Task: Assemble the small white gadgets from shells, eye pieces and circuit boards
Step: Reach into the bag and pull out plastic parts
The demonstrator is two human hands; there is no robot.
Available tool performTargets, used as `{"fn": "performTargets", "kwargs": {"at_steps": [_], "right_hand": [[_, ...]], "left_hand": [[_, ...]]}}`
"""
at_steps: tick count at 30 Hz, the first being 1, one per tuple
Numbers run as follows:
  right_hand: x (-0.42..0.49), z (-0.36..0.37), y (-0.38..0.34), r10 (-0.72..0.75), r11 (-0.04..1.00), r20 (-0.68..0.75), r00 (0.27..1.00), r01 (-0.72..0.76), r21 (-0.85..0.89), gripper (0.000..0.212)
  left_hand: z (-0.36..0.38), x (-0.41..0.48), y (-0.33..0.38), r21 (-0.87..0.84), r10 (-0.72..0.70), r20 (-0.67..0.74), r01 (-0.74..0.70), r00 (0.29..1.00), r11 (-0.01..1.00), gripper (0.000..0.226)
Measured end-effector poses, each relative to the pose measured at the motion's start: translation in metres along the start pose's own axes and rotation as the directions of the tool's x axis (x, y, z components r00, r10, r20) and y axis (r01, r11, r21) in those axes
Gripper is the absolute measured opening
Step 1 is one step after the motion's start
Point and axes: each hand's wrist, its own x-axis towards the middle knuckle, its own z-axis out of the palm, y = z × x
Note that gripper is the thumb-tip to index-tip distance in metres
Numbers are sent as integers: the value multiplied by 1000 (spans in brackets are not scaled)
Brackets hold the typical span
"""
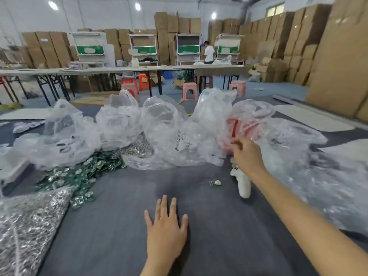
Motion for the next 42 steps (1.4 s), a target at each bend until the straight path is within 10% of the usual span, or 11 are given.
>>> {"fn": "performTargets", "kwargs": {"at_steps": [6,14,27,38,42], "right_hand": [[107,23,33,220,932,93,971,-181,-313,25],[152,75,101,445,871,144,884,-389,-300,24],[156,70,103,319,802,-37,947,-290,-522,24],[150,9,86,265,961,-220,939,-275,-13,7],[147,-37,96,478,837,-63,876,-432,336,18]], "left_hand": [[9,37,29,-87,9,-56,-14,998,996,66],[16,54,40,-108,-43,-141,28,989,994,71],[13,50,36,-58,-38,-79,33,996,998,67],[12,47,37,-54,-19,-104,13,994,998,61],[13,48,36,-55,-27,-117,21,993,998,61]]}}
